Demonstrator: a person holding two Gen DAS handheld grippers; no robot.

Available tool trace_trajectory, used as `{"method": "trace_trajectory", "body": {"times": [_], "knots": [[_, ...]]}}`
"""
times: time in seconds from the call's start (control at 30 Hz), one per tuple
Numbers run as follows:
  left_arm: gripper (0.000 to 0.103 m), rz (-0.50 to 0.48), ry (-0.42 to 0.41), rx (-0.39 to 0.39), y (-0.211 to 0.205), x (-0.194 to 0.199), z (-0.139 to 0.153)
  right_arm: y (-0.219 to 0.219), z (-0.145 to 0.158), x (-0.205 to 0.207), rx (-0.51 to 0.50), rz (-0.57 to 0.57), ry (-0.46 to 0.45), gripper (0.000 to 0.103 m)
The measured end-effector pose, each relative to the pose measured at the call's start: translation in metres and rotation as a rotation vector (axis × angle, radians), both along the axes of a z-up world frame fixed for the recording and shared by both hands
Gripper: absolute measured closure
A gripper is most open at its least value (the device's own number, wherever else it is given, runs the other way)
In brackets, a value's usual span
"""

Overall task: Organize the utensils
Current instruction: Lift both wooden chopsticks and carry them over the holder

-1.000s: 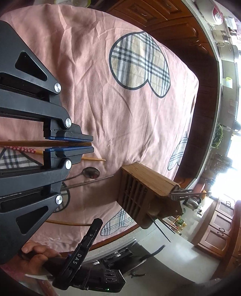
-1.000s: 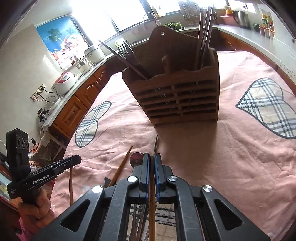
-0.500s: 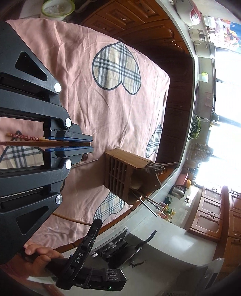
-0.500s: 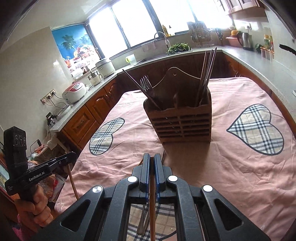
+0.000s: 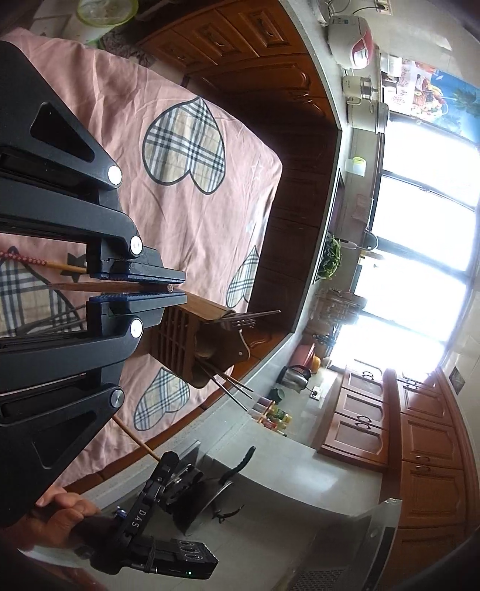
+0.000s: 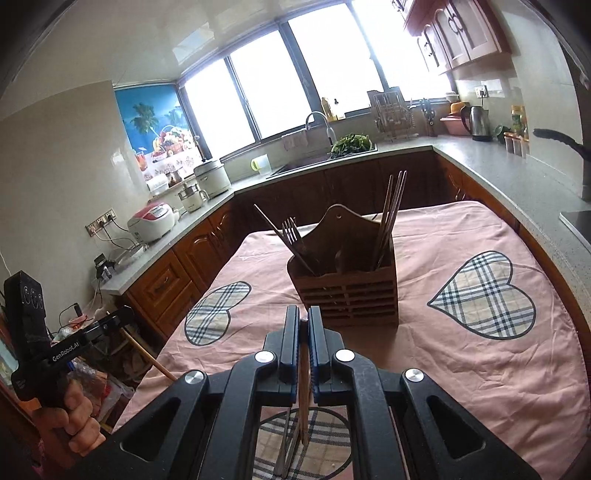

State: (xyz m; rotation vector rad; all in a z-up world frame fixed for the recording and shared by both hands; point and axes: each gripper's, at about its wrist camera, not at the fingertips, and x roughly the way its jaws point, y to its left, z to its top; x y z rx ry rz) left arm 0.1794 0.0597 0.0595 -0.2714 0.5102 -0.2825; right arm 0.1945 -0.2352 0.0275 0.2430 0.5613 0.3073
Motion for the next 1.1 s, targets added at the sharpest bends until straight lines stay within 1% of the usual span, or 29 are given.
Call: {"method": "trace_trajectory", "body": {"times": [0.17, 0.63, 0.87, 1.1], "knots": [[0.099, 0.004, -0.033, -0.026, -0.002, 0.000, 0.009, -0.007, 0.012, -0.005, 0.002, -0.020, -0.038, 0.098], [0.099, -0.022, -0.099, -0.052, -0.023, 0.013, 0.031, -0.036, 0.033, -0.005, 0.039, -0.072, -0.113, 0.098], [0.099, -0.024, -0.166, -0.076, -0.032, 0.031, 0.050, -0.049, 0.045, 0.005, 0.059, -0.100, -0.152, 0.098], [0.099, -0.008, -0.225, -0.099, -0.044, 0.065, 0.073, -0.055, 0.070, 0.028, 0.063, -0.120, -0.217, 0.098]]}}
